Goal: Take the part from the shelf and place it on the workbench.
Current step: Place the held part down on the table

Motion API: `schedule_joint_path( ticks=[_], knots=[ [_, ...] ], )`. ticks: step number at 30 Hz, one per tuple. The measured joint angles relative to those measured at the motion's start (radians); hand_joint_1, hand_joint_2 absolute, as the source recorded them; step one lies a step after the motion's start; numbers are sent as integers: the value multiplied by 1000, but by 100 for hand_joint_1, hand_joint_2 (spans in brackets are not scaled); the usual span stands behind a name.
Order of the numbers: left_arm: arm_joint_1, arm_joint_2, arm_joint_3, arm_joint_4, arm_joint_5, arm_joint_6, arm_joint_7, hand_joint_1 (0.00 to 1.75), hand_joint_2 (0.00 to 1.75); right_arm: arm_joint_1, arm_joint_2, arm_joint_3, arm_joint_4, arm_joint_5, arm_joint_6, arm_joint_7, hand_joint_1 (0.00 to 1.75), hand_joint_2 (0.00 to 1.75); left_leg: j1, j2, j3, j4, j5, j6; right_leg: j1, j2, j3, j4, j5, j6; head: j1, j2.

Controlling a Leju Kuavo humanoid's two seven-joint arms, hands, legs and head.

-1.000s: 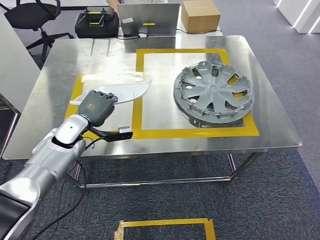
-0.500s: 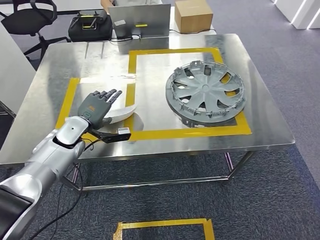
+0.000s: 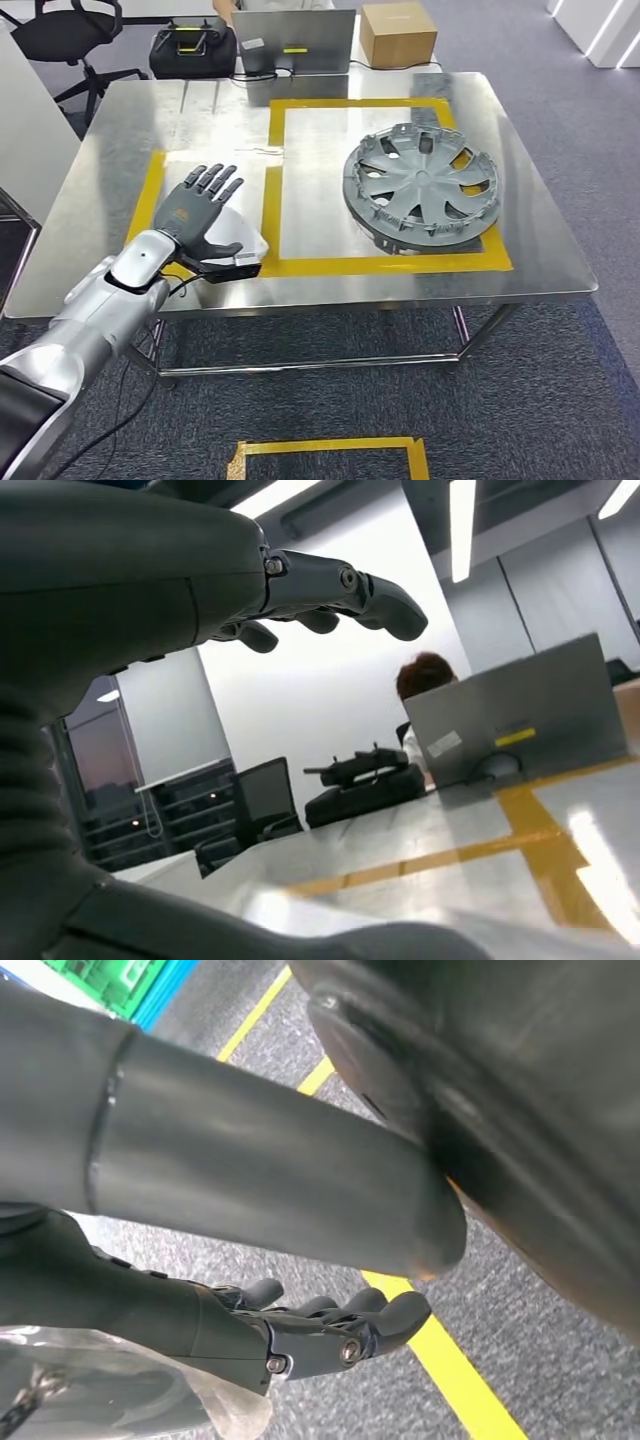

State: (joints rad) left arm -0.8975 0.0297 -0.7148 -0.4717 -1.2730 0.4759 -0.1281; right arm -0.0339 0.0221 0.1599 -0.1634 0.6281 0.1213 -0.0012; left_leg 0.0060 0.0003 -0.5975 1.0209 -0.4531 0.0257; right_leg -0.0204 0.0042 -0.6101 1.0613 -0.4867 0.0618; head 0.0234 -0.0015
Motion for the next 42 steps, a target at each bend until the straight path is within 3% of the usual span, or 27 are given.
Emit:
schedule_joint_path(
  ticks=[2,5,7,9,11,12,15,16,17,20,21,22,24,25,26,27,28,30,32,33,35,36,37,39,40,41,42],
  knots=[
    [-2,-2,6,-4,17,20,-11,0,0,-1,0,0,0,3,-1,1,0,0,-4,-1,-8,6,3,-13,2,2,21,-39,5,-11,1,0],
    [3,-4,11,-28,33,42,-31,0,0,1,1,0,0,4,-1,4,0,0,-3,-2,-17,17,-5,-28,1,0,14,-41,17,-34,1,0],
    [7,-4,15,-54,38,46,-35,0,0,0,2,0,0,5,-1,6,0,0,-1,-2,-42,87,-67,-36,-1,-4,3,-45,28,-51,-2,0],
    [19,-5,17,-87,38,48,-36,0,0,0,2,0,0,8,-1,7,0,0,0,-2,-82,219,-150,-41,1,-5,-13,-44,40,-59,-4,0],
    [39,-8,16,-128,36,47,-34,0,0,0,3,0,0,11,-1,8,0,0,1,-2,-88,289,-183,-41,3,-5,-29,-44,53,-59,-4,0],
    [48,-9,15,-152,35,45,-31,0,0,1,3,0,0,11,-2,9,0,0,0,-2,-64,265,-172,-38,4,-4,-36,-44,59,-57,-4,0],
    [61,-14,14,-224,34,41,-20,0,0,0,4,0,0,12,-5,9,0,0,-3,-2,66,57,-105,-22,8,-5,-54,-43,81,-50,-3,0],
    [62,-16,14,-247,34,39,-18,0,0,0,5,0,0,12,-6,8,0,0,-6,-2,91,10,-94,-18,8,-6,-58,-43,88,-45,-3,0],
    [64,-17,13,-269,35,38,-17,0,0,0,6,-1,0,12,-6,9,0,0,-10,-2,100,-12,-89,-14,8,-7,-60,-45,96,-39,-3,0],
    [85,-18,11,-341,52,29,-20,0,0,3,7,-3,0,9,-8,11,0,0,-12,0,84,-20,-60,0,3,-7,-69,-53,109,-19,-4,0],
    [96,-18,10,-369,61,27,-23,0,0,3,7,-4,1,7,-8,11,0,0,-9,2,75,-25,-46,6,3,-5,-79,-40,87,-14,-2,0],
    [109,-18,9,-399,72,26,-26,0,0,4,7,-6,1,5,-9,11,0,0,-5,3,63,-29,-32,12,3,-4,-94,-4,45,-9,0,0],
    [143,-15,8,-459,93,27,-32,0,0,5,7,-10,1,2,-12,10,0,0,-4,6,35,-30,-9,18,1,-4,-128,125,-58,-1,3,0],
    [164,-12,7,-487,102,29,-35,0,0,5,7,-13,1,1,-13,10,0,0,-4,7,21,-30,2,18,1,-4,-138,191,-90,2,4,0],
    [184,-7,7,-510,110,31,-36,0,0,6,7,-17,1,-1,-14,10,0,0,-4,8,8,-29,12,17,0,-4,-136,231,-100,5,4,0],
    [203,-1,7,-533,120,33,-38,0,0,6,7,-20,1,-2,-15,10,0,0,-3,9,-4,-29,21,15,0,-4,-117,235,-90,7,4,0],
    [222,5,8,-555,132,36,-41,0,0,6,7,-23,1,-5,-15,10,0,0,-3,10,-16,-28,30,12,-1,-5,-79,202,-68,8,4,0],
    [256,20,17,-604,162,50,-47,0,0,5,7,-29,1,-10,-15,10,0,0,-3,9,-36,-23,46,2,-3,-5,40,58,-40,8,6,0],
    [300,38,39,-663,199,78,-54,0,0,4,8,-34,0,-17,-16,12,0,0,-6,10,-48,-17,61,-10,-3,0,125,-59,-50,0,7,0],
    [327,49,53,-694,218,93,-58,0,0,5,9,-38,0,-19,-16,14,0,0,-8,12,-51,-16,68,-15,-1,2,140,-81,-57,-7,7,0],
    [388,68,84,-753,257,120,-74,0,0,10,12,-47,0,-25,-19,16,0,0,-6,12,-55,-14,74,-27,0,1,125,-83,-49,-25,6,0],
    [423,75,103,-785,278,136,-85,0,0,12,13,-51,1,-28,-22,17,0,0,-4,11,-62,-1,54,-32,0,-1,117,-83,-40,-37,5,0],
    [463,82,123,-819,296,157,-99,0,0,15,15,-55,1,-32,-25,17,0,0,-3,9,-73,31,15,-38,-1,-3,106,-84,-30,-48,4,0],
    [550,91,171,-891,318,198,-123,0,0,19,18,-65,1,-39,-31,18,0,0,-1,6,-101,150,-91,-46,0,-5,85,-83,-10,-61,0,0],
    [593,94,194,-923,322,210,-134,0,0,22,20,-69,1,-41,-34,18,0,0,0,5,-112,217,-129,-48,2,-5,72,-82,1,-63,-1,0],
    [635,96,217,-955,332,216,-145,0,0,24,22,-74,1,-44,-37,18,0,0,0,5,-112,264,-143,-49,4,-5,57,-80,10,-64,-1,0],
    [678,97,241,-987,347,219,-158,0,0,25,24,-78,1,-47,-41,18,0,0,0,5,-99,281,-134,-47,6,-4,42,-78,20,-64,-1,0]
  ],
)
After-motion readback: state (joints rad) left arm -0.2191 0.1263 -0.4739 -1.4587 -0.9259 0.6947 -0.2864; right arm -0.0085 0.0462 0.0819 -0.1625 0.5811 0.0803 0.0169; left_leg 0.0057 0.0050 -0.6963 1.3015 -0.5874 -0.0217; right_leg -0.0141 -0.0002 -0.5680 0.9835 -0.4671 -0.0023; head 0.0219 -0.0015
